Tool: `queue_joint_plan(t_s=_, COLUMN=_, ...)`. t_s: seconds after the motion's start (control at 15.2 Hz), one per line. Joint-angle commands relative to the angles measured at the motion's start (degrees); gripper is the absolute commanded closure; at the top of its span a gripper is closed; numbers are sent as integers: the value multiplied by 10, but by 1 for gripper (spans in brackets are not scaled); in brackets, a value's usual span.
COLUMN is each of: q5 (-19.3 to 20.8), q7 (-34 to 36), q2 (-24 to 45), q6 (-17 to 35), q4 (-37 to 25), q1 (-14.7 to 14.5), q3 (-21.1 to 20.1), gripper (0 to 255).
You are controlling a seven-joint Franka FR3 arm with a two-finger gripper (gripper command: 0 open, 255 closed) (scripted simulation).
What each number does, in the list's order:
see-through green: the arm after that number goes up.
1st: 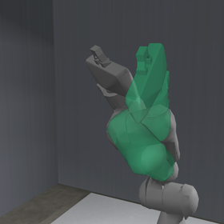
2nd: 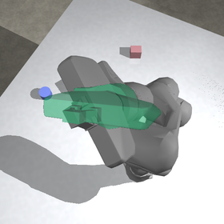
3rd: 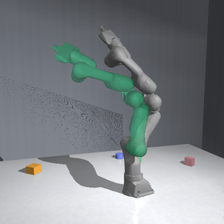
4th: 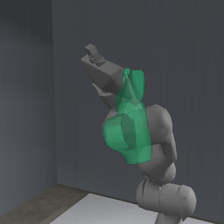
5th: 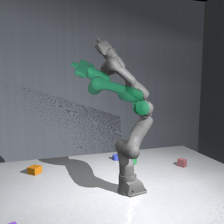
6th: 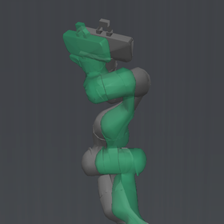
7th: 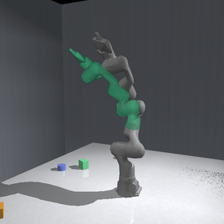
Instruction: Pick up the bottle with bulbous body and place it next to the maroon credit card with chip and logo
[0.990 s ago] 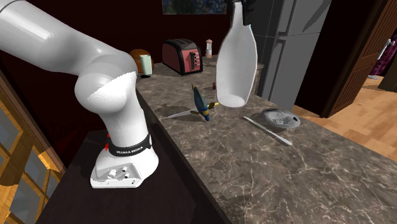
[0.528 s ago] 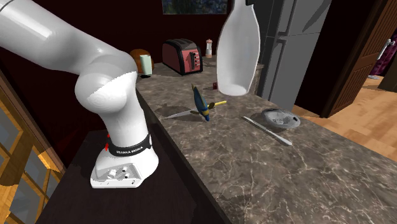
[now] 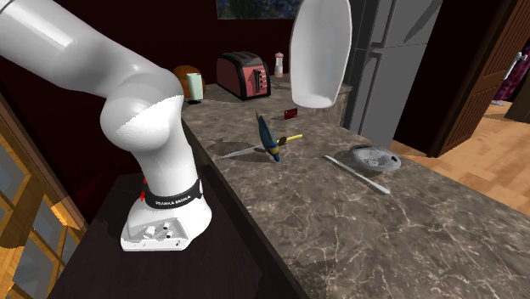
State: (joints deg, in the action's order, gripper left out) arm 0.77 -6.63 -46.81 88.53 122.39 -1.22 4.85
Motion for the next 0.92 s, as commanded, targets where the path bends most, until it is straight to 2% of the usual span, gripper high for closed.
queue_joint_plan(t_s=0.0, q5=-1, q7=1, q2=9, q6=-12, q4=-21, q1=-1, q3=-1, gripper=255)
queue_joint_plan(t_s=0.46, q5=-3, q7=2, q2=38, q6=-55, q4=-93, q1=-3, q3=-1, gripper=255)
queue_joint_plan(t_s=0.86, q5=-38, q7=83, q2=54, q6=-44, q4=-100, q1=-14, q3=-77, gripper=255)
